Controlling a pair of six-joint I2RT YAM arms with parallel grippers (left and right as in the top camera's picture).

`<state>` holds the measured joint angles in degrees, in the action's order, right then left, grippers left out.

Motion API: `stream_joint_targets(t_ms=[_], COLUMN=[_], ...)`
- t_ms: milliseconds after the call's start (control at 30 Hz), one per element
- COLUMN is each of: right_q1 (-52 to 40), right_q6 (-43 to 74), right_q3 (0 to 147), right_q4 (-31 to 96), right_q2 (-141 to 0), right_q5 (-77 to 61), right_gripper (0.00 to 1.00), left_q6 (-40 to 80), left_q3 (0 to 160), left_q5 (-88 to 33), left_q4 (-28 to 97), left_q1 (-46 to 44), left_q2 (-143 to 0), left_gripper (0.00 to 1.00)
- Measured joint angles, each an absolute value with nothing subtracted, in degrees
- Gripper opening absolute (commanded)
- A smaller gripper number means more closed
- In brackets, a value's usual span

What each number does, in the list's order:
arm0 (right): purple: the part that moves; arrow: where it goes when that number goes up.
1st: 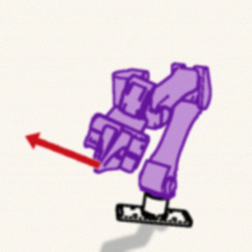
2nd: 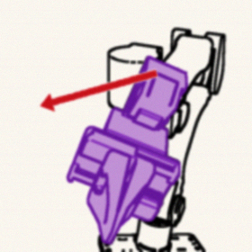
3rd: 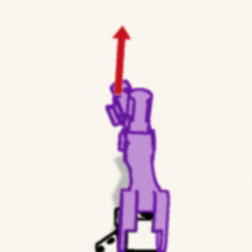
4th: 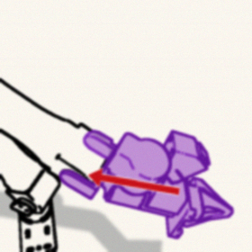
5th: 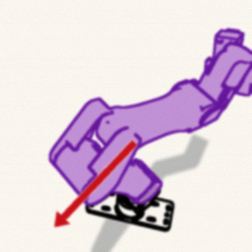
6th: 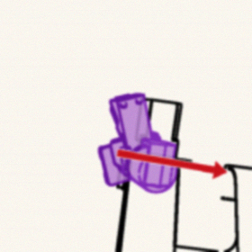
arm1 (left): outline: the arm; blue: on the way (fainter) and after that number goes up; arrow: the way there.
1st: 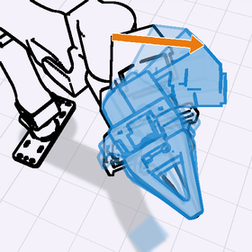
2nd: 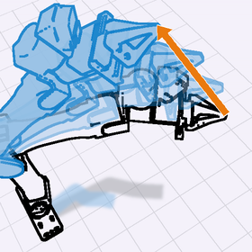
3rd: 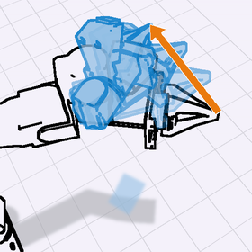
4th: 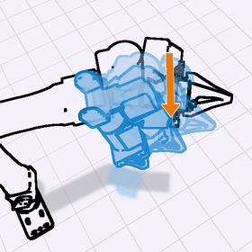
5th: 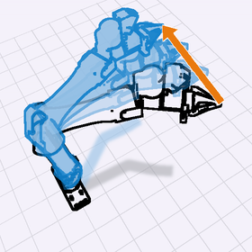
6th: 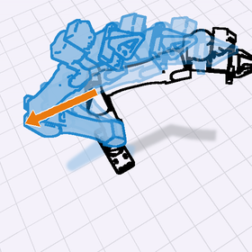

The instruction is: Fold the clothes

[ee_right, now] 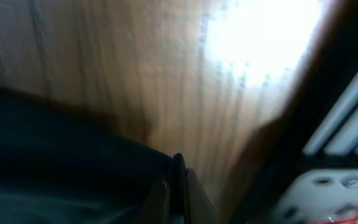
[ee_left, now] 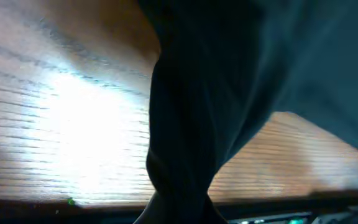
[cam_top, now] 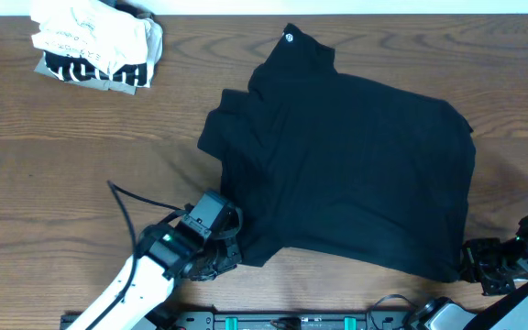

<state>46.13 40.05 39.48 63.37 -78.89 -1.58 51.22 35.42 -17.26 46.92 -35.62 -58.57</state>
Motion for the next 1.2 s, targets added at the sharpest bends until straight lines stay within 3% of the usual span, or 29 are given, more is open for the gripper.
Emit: stream_joint_targets(t_ms=[200, 433, 800, 1200], right_q1=[46.13, 46.13, 46.13, 46.11], right_q6=[41.63, 43.7, 45.25, 48.12], right_q3=[41.34, 41.45, 41.52, 41.52], right_q4=[64.01, 62.92, 57.98, 53.6], right_q2=[-75.0, -72.84, -72.82, -72.82], right_q5=[-1.04, -1.08, -1.13, -1.58], right_gripper=[0.04, 0.05, 0.05, 0.06], left_q6=[51.2, 51.2, 51.2, 51.2], left_q3=[36.05, 36.38, 36.51, 36.58], left_q5=[-16.32, -13.15, 1.76, 14.79], left_q4=[44.12, 31.0, 15.88, 0.49], left_q1=[-35.62, -35.64, -35.64, -35.64], left_q2=[-57.1, -57.1, -57.8, -70.91], left_gripper=[0.06, 0.06, 0.06, 0.06])
